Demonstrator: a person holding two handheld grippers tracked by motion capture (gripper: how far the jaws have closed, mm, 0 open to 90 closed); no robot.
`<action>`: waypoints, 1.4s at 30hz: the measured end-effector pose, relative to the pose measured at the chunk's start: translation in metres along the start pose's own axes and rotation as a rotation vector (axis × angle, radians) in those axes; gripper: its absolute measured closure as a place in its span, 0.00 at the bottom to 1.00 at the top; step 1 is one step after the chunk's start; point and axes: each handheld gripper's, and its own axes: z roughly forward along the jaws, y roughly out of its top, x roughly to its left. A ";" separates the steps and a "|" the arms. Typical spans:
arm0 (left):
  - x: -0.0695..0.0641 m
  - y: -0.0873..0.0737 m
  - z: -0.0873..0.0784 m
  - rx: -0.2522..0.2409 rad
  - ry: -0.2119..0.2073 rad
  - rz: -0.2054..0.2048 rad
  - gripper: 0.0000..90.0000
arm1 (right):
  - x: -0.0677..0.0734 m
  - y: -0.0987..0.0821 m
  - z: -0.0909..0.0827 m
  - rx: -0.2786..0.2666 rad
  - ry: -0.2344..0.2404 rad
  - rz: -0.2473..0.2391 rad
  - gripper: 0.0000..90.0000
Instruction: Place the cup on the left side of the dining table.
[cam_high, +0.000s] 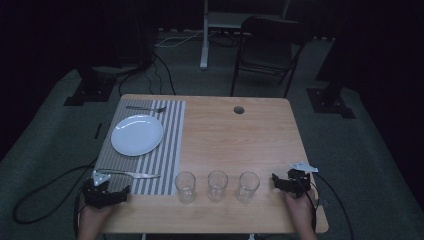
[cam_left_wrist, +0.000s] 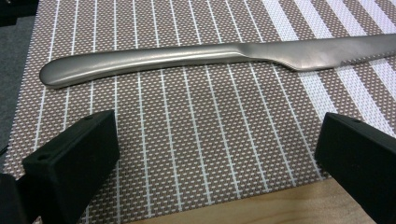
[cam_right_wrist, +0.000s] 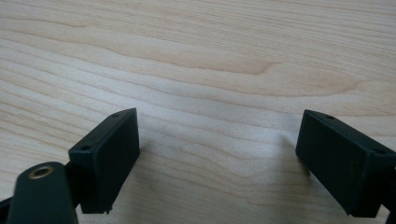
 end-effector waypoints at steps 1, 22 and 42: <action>0.000 0.000 0.000 0.000 0.000 0.000 0.00 | 0.000 0.000 0.000 0.000 0.000 0.000 0.15; 0.002 0.001 -0.001 0.009 -0.024 0.014 0.00 | -0.001 -0.002 -0.002 0.000 -0.012 0.012 0.15; -0.006 0.002 -0.015 0.004 -0.116 0.034 0.03 | -0.001 -0.002 -0.002 0.000 -0.013 0.012 0.15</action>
